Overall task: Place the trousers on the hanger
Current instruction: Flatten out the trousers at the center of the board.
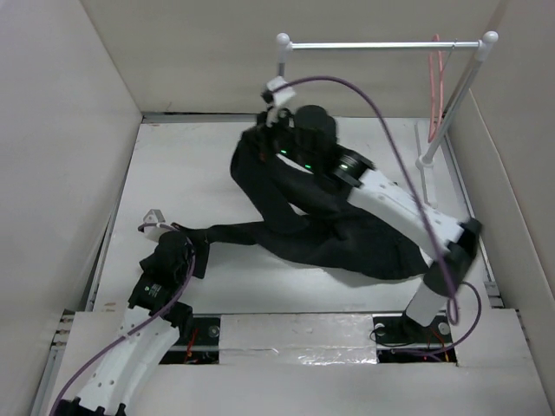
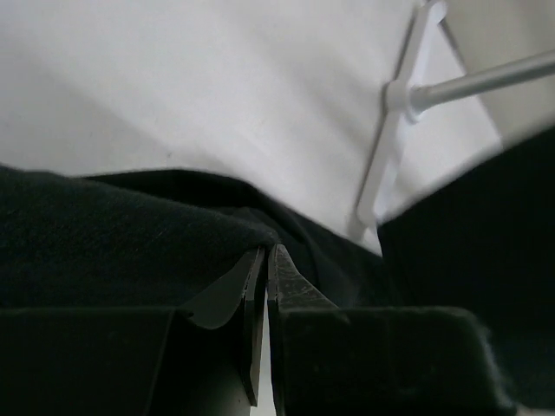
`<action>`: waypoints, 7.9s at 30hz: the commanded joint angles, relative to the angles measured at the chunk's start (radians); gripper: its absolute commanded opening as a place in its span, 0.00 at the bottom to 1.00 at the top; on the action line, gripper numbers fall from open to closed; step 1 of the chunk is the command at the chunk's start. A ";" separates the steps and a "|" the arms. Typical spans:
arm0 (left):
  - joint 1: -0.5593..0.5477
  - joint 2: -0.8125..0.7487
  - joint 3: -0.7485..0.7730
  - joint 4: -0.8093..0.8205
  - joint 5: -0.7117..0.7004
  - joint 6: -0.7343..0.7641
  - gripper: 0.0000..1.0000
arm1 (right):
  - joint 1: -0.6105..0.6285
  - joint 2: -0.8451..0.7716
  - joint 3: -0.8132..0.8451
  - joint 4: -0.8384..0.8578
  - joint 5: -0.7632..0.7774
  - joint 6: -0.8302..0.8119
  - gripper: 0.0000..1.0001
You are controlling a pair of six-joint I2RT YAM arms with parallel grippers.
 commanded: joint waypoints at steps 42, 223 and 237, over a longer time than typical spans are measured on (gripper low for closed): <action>-0.175 0.775 0.419 0.195 -0.078 0.301 0.39 | -0.116 -0.568 -1.022 0.329 0.103 0.176 0.42; -0.166 0.263 0.441 0.000 -0.305 0.174 0.10 | 0.252 0.455 -0.196 0.297 -0.238 0.017 0.64; -0.166 0.223 0.350 0.031 -0.296 0.134 0.11 | 0.283 0.454 -0.333 0.419 -0.295 0.092 0.00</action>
